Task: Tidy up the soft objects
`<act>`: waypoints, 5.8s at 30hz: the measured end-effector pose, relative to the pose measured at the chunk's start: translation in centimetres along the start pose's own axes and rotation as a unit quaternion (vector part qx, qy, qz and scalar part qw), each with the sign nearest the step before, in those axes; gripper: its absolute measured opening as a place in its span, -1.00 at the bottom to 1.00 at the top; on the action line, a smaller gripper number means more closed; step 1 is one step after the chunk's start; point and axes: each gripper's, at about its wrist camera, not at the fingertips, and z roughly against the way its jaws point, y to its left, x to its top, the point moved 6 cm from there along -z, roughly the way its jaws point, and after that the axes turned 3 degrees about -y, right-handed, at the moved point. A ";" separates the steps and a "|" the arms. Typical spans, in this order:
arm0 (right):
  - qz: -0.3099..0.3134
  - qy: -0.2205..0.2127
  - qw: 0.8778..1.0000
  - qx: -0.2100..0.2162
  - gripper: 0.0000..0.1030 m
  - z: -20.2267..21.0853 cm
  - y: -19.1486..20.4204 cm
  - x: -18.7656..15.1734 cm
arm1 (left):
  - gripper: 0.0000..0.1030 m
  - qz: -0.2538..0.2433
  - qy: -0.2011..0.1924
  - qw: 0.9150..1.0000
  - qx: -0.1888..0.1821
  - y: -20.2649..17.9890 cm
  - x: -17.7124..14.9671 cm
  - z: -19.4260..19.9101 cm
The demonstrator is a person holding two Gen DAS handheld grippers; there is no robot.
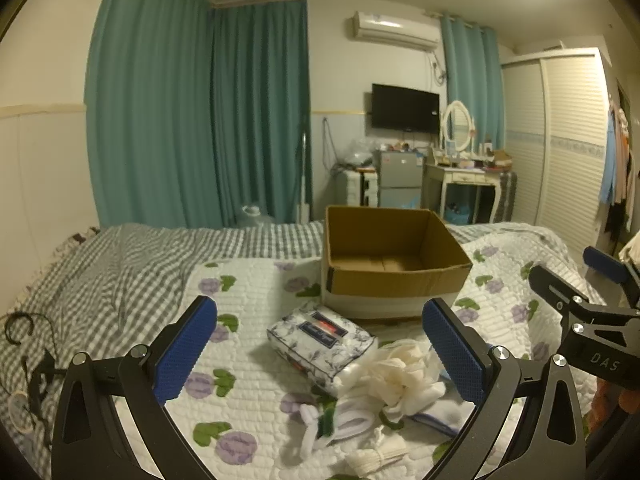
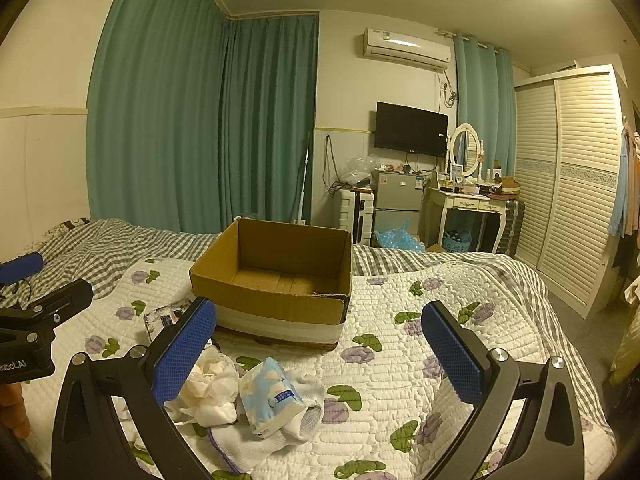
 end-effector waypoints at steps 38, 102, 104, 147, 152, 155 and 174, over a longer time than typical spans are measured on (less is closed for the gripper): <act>0.182 0.184 0.947 0.188 1.00 -6.6 2.1 -7.3 | 1.00 0.067 0.241 0.965 0.079 -1.8 -8.6 -2.5; 0.094 0.087 0.982 0.137 -0.03 -7.0 2.2 7.2 | 0.11 0.003 0.111 0.992 -0.058 -4.1 7.8 -6.4; 0.082 0.085 0.984 0.131 -0.03 -9.0 2.1 7.7 | 0.12 -0.009 0.108 0.992 -0.065 -4.3 8.6 -8.7; 0.024 0.014 0.996 0.087 1.00 -9.9 -1.9 17.1 | 1.00 -0.051 0.063 0.994 -0.068 -4.4 13.1 -12.0; 0.043 0.014 0.995 0.093 1.00 -4.6 -1.5 19.5 | 1.00 -0.024 0.026 0.997 -0.072 -2.7 16.0 -6.2; 0.060 0.005 0.995 0.080 1.00 -1.6 -1.6 19.9 | 1.00 -0.017 0.015 0.997 -0.070 -1.8 16.9 -3.5; 0.101 0.123 0.982 0.100 1.00 -0.7 1.3 6.3 | 1.00 0.006 0.100 0.993 -0.059 -1.5 4.8 -2.7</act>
